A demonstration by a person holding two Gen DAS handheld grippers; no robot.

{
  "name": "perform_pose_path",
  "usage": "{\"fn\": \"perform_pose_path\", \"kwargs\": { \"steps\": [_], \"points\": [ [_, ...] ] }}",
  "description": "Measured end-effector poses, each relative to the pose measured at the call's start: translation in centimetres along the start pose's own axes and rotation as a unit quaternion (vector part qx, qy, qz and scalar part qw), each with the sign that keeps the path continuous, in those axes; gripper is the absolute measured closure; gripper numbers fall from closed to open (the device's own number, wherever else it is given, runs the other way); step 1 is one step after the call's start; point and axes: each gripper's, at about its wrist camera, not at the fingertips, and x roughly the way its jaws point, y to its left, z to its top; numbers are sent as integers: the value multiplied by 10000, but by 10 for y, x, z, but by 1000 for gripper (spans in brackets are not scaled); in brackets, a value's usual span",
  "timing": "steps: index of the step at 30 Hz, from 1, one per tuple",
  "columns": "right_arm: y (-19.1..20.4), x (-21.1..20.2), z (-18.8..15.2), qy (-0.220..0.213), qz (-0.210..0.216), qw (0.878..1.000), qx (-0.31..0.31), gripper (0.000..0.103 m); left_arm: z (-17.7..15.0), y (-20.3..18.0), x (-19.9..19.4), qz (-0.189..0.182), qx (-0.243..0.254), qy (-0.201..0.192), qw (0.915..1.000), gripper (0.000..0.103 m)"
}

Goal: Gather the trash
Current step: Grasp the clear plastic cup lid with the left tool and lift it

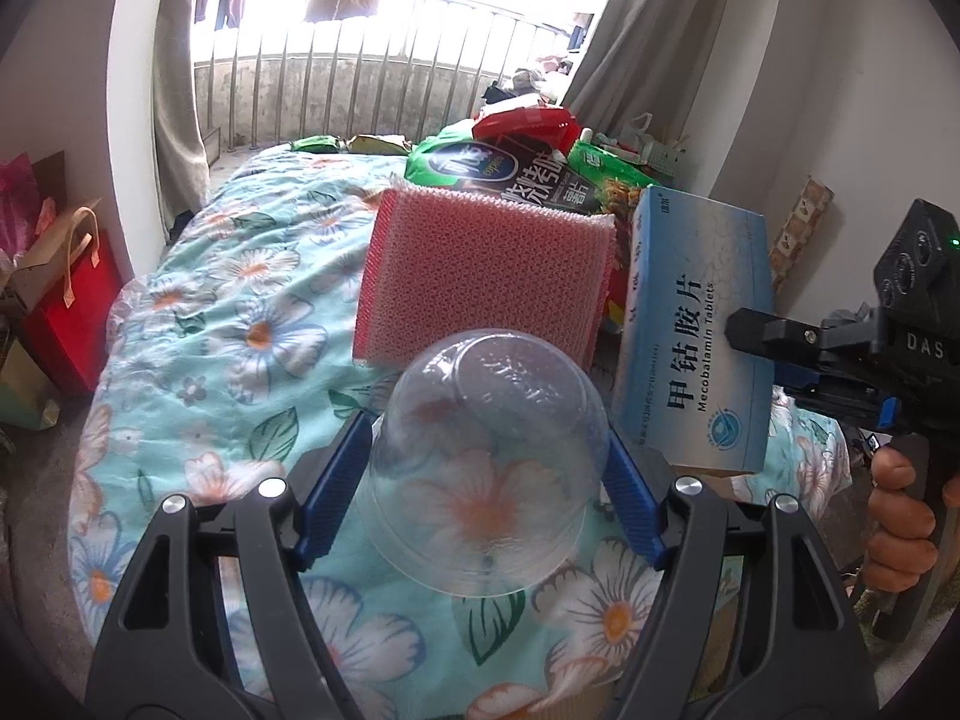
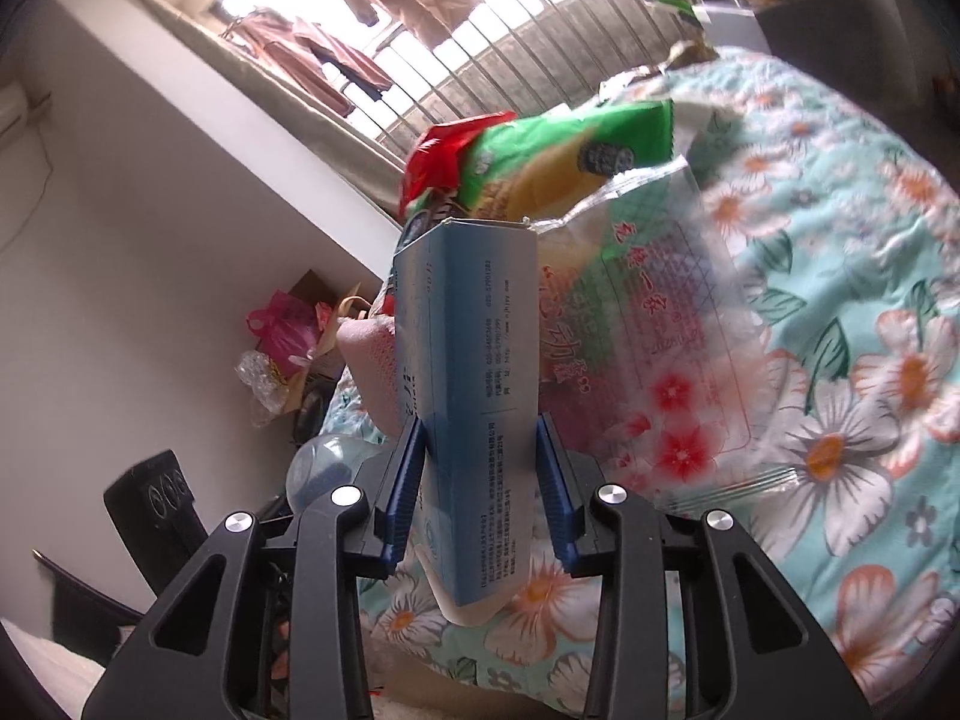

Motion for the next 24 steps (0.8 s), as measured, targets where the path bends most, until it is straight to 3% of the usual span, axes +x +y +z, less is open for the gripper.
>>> {"fn": "perform_pose_path", "kwargs": {
  "steps": [11,18,24],
  "points": [
    [8,-35,-6,-346,-103,9989,-285,69,5,-15,-28,23,152,-259,9995,34],
    [-4,-53,-15,-427,-140,9990,-46,69,-9,-23,-25,-31,141,88,9999,34],
    [-5,-61,-15,-539,-95,9985,-38,69,-10,-28,-38,-66,215,-46,9997,34]
  ]
}}
